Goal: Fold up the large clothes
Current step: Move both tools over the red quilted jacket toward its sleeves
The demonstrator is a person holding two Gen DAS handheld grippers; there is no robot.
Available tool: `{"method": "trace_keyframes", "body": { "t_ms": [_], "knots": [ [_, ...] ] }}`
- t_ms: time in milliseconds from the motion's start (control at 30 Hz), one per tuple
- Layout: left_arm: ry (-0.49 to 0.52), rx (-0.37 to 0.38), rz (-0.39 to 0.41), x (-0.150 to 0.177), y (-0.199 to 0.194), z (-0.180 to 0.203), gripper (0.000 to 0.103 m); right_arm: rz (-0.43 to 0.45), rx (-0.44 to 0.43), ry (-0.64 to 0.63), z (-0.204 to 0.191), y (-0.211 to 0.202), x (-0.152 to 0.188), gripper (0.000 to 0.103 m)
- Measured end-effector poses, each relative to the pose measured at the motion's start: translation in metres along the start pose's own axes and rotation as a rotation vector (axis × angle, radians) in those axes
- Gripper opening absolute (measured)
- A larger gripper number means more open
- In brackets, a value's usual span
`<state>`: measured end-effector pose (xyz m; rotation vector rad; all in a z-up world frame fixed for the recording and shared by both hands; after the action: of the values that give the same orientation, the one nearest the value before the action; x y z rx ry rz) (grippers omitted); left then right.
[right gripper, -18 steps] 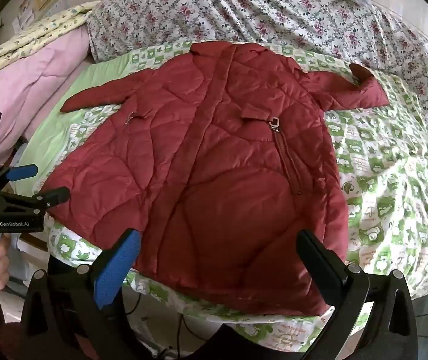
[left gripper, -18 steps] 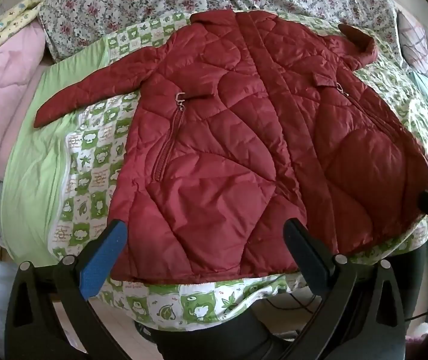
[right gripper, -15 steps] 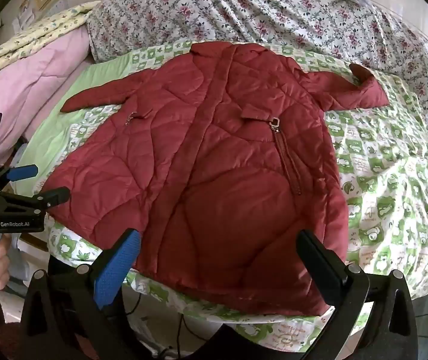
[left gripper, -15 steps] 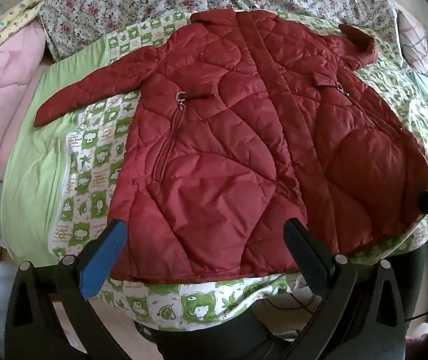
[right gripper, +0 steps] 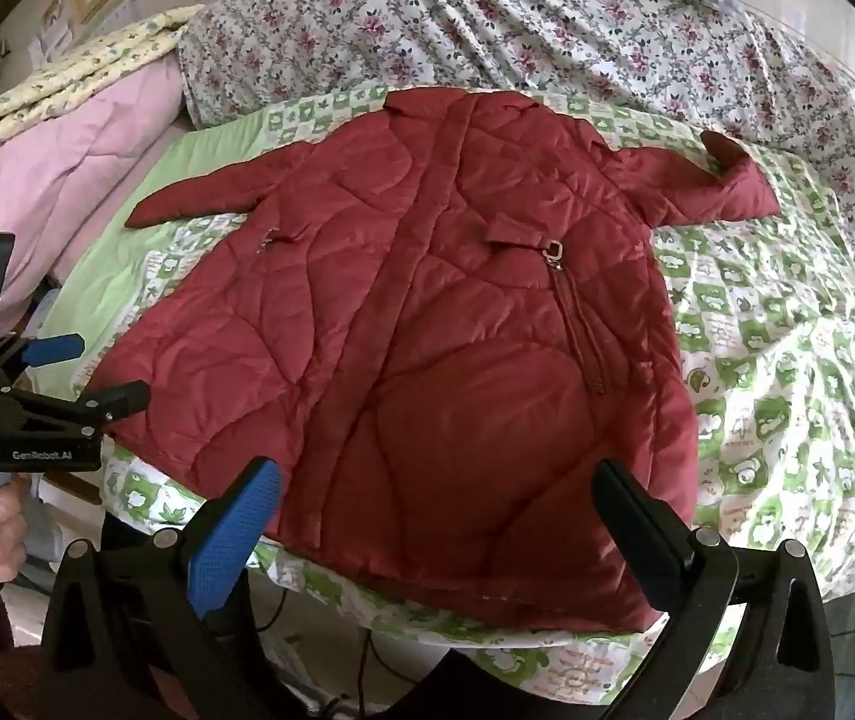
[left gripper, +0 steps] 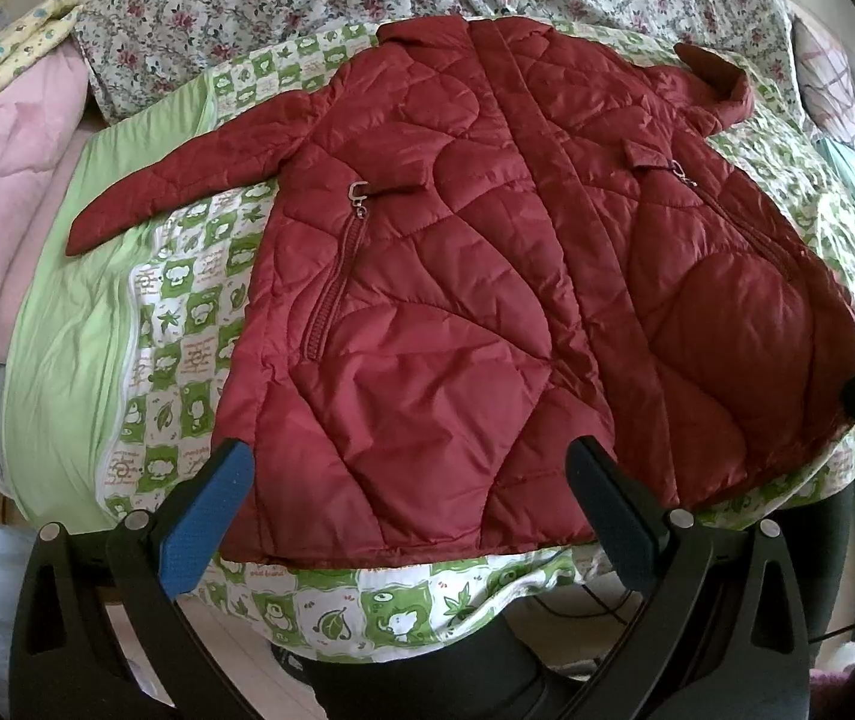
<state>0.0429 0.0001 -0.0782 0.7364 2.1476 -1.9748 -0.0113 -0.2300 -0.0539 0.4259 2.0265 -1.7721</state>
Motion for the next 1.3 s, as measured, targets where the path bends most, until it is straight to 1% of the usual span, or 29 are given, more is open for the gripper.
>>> {"method": "trace_keyframes", "body": {
  "t_ms": [233, 467, 567, 600, 667, 700, 767, 800, 1067, 1300],
  "knots": [
    [0.003, 0.000, -0.005, 0.002, 0.006, 0.002, 0.103, 0.002, -0.011, -0.001, 0.001, 0.001, -0.002, 0.103],
    [0.003, 0.009, -0.012, -0.002, 0.011, 0.000, 0.103, 0.002, -0.021, 0.000, 0.002, 0.003, -0.004, 0.103],
    [0.006, 0.011, -0.031, -0.003, 0.014, 0.000, 0.103, 0.001, -0.022, 0.000, 0.002, 0.004, -0.004, 0.103],
    [0.008, 0.016, -0.060, -0.001, 0.016, 0.001, 0.103, 0.000, -0.023, 0.001, 0.002, 0.005, -0.005, 0.103],
    [0.010, 0.021, -0.078, 0.000, 0.017, 0.001, 0.103, -0.002, -0.025, 0.000, 0.002, 0.006, -0.006, 0.103],
    [0.010, 0.029, -0.105, 0.001, 0.018, 0.002, 0.103, -0.002, -0.025, 0.001, 0.002, 0.006, -0.006, 0.103],
    [0.010, 0.027, -0.100, 0.000, 0.019, 0.002, 0.103, -0.004, -0.029, 0.002, 0.002, 0.008, -0.007, 0.103],
    [0.007, 0.021, -0.070, -0.003, 0.020, 0.002, 0.103, -0.004, -0.031, 0.002, 0.002, 0.008, -0.007, 0.103],
    [-0.002, 0.034, -0.076, -0.010, 0.030, 0.002, 0.103, -0.001, -0.033, 0.012, 0.008, 0.014, -0.017, 0.103],
    [0.005, 0.010, -0.067, -0.019, 0.037, -0.001, 0.103, 0.001, -0.033, 0.029, 0.019, 0.018, -0.024, 0.103]
  ]
}}
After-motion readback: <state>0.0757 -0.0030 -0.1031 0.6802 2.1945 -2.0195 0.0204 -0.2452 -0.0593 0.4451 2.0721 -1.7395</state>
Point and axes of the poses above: each gripper's, at about its wrist camera, not at the fingertips, and y roughly the way its jaws point, z to its right, x to its underside, the point moved 9 cm from there along y, roughly the way its jaws point, and after that the axes turned 5 degrees about -z, right-handed, at the moved point
